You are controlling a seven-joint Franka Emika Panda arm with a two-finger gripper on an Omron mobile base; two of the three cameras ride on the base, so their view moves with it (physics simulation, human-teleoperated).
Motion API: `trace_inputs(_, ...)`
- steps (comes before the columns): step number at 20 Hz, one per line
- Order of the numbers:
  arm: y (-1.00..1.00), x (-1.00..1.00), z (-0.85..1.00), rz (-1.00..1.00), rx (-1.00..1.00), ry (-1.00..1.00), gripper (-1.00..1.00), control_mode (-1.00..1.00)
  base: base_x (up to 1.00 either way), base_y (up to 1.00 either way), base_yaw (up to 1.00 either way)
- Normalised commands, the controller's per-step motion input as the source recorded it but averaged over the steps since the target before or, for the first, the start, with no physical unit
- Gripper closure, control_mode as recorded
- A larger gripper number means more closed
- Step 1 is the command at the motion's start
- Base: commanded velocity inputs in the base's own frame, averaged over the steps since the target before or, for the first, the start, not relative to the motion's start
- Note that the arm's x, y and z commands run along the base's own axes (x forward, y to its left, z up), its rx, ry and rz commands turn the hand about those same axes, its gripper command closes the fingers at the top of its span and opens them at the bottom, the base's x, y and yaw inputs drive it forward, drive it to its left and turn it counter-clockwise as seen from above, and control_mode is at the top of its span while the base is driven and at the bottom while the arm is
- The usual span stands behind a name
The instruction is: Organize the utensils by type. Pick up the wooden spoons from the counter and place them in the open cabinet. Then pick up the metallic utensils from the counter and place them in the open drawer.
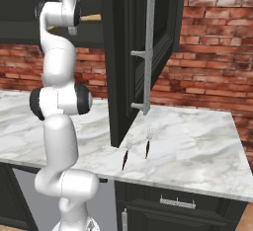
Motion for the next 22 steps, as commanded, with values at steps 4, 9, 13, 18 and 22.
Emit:
trace_inputs(4, 0.01, 0.00, -0.26, 0.00, 0.00, 0.03, -1.00, -1.00, 0.00, 0.00, 0.00)
trace_inputs(9, 0.00, 0.00, -0.26, 0.00, 0.00, 0.03, -1.00, -1.00, 0.00, 0.00, 0.00)
trace_inputs(13, 0.01, -0.02, -0.22, 0.07, -0.07, 0.00, -1.00, -1.00, 0.00, 0.00, 0.00)
trace_inputs(18, 0.00, -0.13, -0.25, 0.15, -0.18, -0.04, -1.00, -1.00, 0.00, 0.00, 0.00)
trace_inputs(22, 0.00, -0.10, -0.17, 0.14, -0.27, -0.15, -1.00, -1.00, 0.00, 0.00, 0.00)
